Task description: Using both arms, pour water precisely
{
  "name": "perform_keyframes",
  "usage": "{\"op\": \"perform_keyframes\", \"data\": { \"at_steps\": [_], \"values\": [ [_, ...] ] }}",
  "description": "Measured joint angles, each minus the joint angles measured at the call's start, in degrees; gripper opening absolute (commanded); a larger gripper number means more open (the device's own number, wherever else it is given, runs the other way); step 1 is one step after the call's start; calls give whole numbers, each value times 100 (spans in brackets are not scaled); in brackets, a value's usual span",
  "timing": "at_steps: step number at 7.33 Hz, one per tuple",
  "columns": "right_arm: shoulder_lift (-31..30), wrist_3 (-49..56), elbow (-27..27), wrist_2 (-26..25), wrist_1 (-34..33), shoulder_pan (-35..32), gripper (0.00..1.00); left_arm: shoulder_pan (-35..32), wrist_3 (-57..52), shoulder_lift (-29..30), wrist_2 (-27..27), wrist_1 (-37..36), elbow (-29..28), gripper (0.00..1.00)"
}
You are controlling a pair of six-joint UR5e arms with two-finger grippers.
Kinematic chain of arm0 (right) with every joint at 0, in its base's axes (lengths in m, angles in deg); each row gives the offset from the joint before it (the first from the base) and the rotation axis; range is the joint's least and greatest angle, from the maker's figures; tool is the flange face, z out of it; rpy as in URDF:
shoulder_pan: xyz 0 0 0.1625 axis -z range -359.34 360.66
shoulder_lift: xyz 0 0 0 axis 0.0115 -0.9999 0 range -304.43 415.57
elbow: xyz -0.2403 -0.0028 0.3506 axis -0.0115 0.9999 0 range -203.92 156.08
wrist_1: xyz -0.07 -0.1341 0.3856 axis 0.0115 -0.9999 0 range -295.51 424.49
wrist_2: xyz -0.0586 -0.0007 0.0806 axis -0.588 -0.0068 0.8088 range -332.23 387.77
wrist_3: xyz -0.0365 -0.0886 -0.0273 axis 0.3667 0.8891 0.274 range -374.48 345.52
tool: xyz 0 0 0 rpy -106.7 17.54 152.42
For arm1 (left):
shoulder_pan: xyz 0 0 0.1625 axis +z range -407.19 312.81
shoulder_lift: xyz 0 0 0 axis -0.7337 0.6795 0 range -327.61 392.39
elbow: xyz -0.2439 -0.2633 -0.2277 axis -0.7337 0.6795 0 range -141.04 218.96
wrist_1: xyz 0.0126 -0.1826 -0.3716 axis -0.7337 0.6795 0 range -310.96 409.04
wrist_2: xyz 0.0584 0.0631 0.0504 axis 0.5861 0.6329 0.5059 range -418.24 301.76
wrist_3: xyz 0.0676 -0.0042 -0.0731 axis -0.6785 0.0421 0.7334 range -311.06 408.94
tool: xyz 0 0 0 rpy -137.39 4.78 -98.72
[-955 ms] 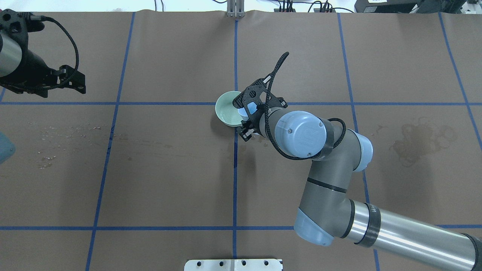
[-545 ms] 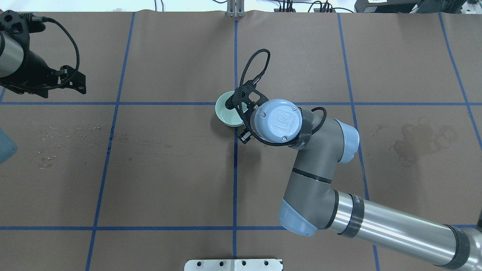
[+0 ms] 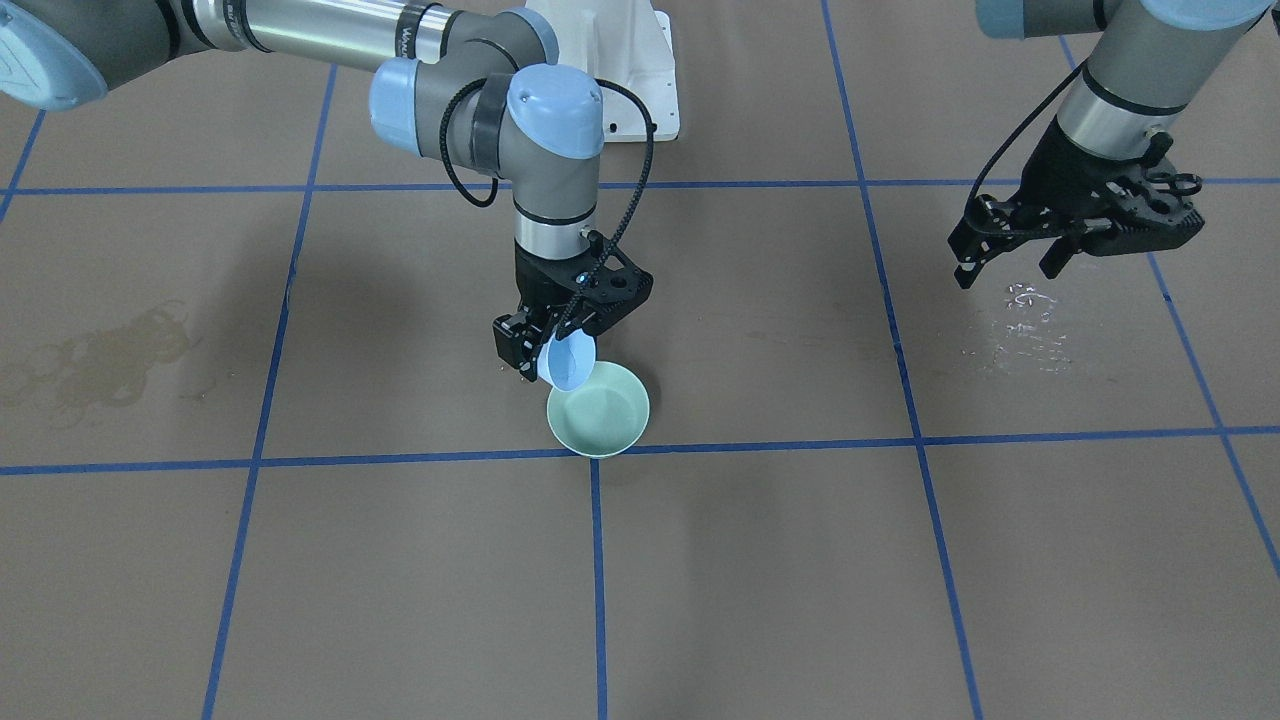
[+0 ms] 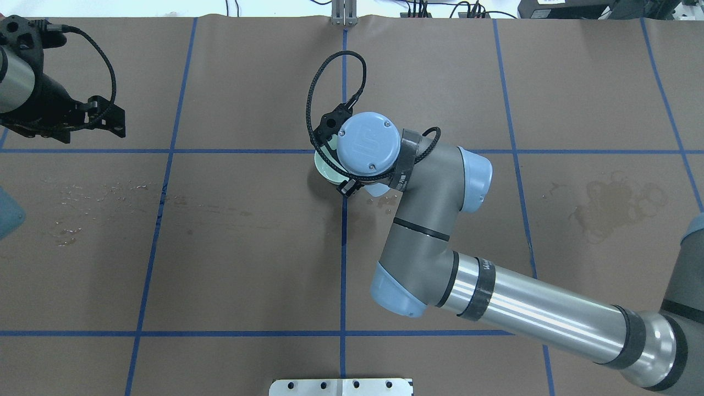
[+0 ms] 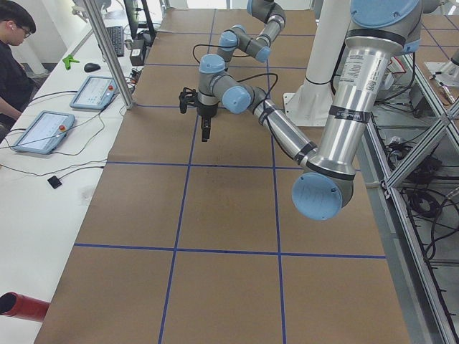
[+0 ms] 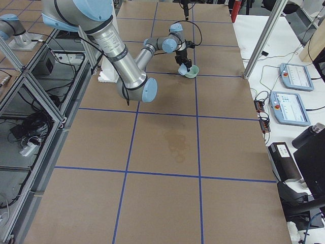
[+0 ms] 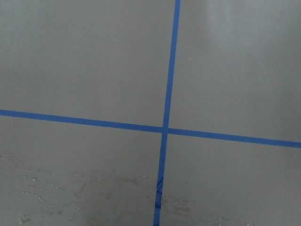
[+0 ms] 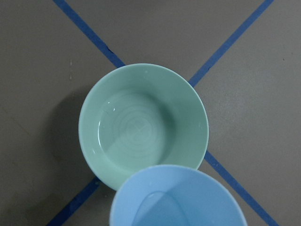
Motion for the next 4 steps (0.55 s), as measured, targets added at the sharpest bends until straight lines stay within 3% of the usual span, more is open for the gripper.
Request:
{"op": "perform_keyframes", "data": {
  "at_steps": [4],
  "values": [
    [675, 304, 558, 97, -1165, -31, 0, -6, -18, -2, -2, 0, -2, 100]
  ]
}}
